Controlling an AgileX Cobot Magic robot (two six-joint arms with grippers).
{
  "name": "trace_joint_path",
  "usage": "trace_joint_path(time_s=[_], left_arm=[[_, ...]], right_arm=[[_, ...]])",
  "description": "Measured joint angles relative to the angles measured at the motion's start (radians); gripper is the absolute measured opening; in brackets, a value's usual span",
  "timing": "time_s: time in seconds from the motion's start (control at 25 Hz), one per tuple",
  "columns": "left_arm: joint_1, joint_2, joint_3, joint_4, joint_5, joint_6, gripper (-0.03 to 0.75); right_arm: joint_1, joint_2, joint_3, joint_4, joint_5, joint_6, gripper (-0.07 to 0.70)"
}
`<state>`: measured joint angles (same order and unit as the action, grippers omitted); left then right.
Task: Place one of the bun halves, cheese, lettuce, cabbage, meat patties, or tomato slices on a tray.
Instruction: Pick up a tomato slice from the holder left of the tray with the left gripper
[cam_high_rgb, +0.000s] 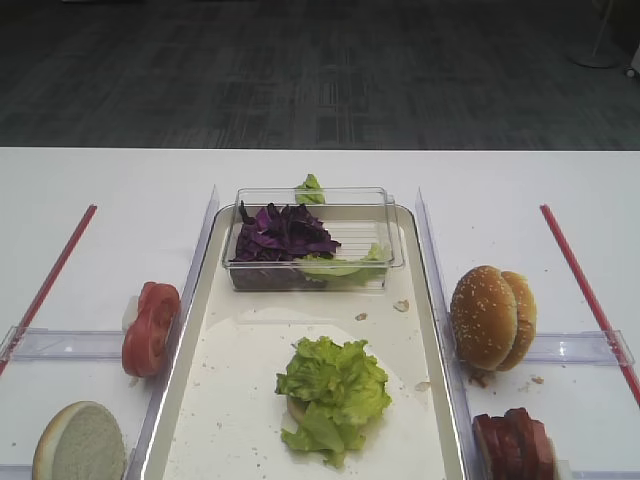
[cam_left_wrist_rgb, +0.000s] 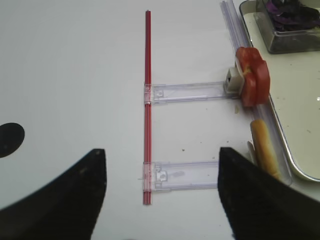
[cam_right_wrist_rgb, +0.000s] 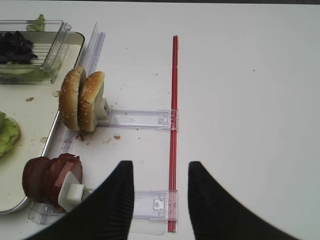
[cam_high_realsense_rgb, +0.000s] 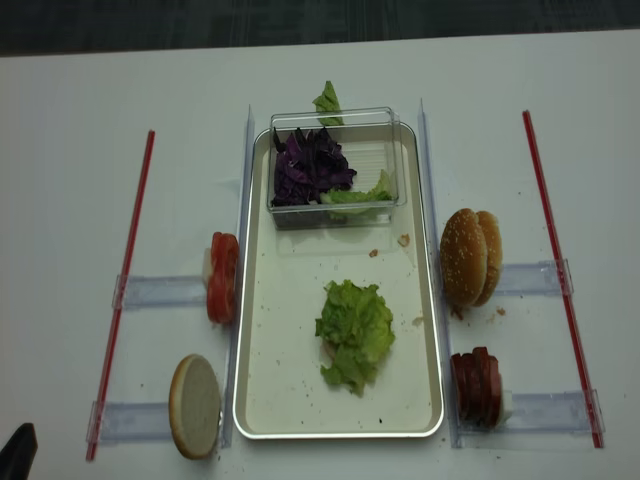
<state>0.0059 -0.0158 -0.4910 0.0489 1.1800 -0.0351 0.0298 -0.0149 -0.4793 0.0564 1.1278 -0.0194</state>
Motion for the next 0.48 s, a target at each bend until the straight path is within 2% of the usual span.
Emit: trace_joint_path(time_s=[0.16,0.48], left_arm=[[0.000,0.028,0.000,-0.002,0.005,-0.010,0.439],[0.000,0.291,-0.006,-0.002,0.025,-0.014,0.439]], right_arm=[[0.000,0.000,0.000,0.000,0.000,0.000,0.302],[0.000,0.000,0.000,0.000,0.000,0.000,0.302]])
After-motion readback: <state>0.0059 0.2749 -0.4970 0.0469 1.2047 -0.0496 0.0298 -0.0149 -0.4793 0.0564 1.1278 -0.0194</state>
